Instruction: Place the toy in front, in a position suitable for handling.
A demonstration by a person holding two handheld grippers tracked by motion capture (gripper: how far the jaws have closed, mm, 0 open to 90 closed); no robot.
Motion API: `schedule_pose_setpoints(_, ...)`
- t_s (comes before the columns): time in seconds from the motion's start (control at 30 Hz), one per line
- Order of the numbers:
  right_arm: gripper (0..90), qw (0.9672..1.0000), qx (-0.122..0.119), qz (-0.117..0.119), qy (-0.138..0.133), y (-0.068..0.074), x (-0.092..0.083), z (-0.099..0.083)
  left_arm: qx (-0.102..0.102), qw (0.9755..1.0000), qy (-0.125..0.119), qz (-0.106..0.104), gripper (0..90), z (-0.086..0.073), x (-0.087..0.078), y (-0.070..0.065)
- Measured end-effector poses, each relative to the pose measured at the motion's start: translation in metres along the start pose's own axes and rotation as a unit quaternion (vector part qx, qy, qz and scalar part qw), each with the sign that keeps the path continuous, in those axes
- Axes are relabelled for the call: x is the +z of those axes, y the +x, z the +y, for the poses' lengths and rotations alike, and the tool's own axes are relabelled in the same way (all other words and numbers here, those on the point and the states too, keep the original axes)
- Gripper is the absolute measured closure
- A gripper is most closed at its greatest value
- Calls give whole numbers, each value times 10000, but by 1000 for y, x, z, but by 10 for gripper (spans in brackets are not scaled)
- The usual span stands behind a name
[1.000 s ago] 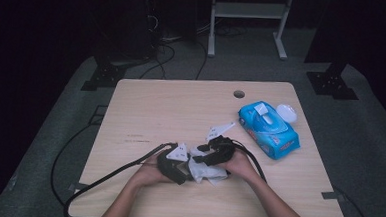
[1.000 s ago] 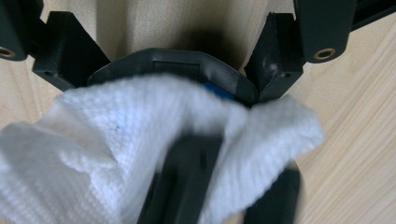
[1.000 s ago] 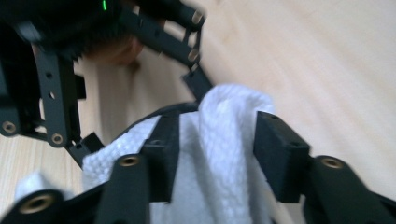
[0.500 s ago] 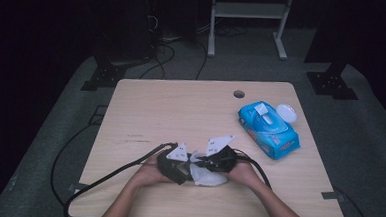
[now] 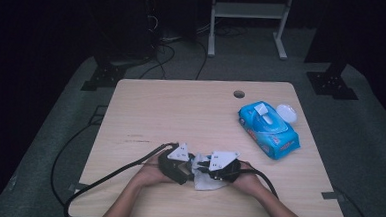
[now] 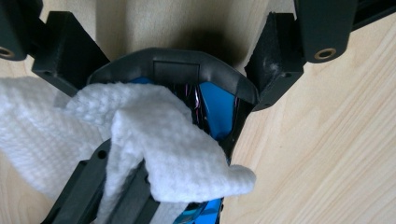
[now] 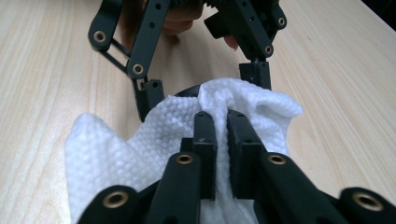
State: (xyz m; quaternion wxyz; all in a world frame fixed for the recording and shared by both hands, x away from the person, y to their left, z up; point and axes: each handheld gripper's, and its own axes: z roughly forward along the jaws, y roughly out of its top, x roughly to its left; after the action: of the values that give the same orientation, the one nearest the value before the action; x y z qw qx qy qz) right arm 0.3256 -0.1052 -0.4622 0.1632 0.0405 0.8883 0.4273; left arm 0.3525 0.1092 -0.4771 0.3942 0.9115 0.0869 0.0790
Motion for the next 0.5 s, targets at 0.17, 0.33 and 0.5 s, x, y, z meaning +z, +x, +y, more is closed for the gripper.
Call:
schedule_pose_setpoints(0.17, 862, 9985, 525, 169, 0, -7, -5, -2, -1, 10000, 6, -2, 243, 2, 2, -2)
schedule_pose_setpoints(0.33, 862, 9966, 814, 34, 94, -14, -30, -18, 32, 10000, 44, -6, 244, 2, 1, -1)
schedule_pose_setpoints(0.5, 864, 9911, 1201, -310, 478, -24, -53, -46, 40, 10000, 42, 22, 243, 2, 1, -2)
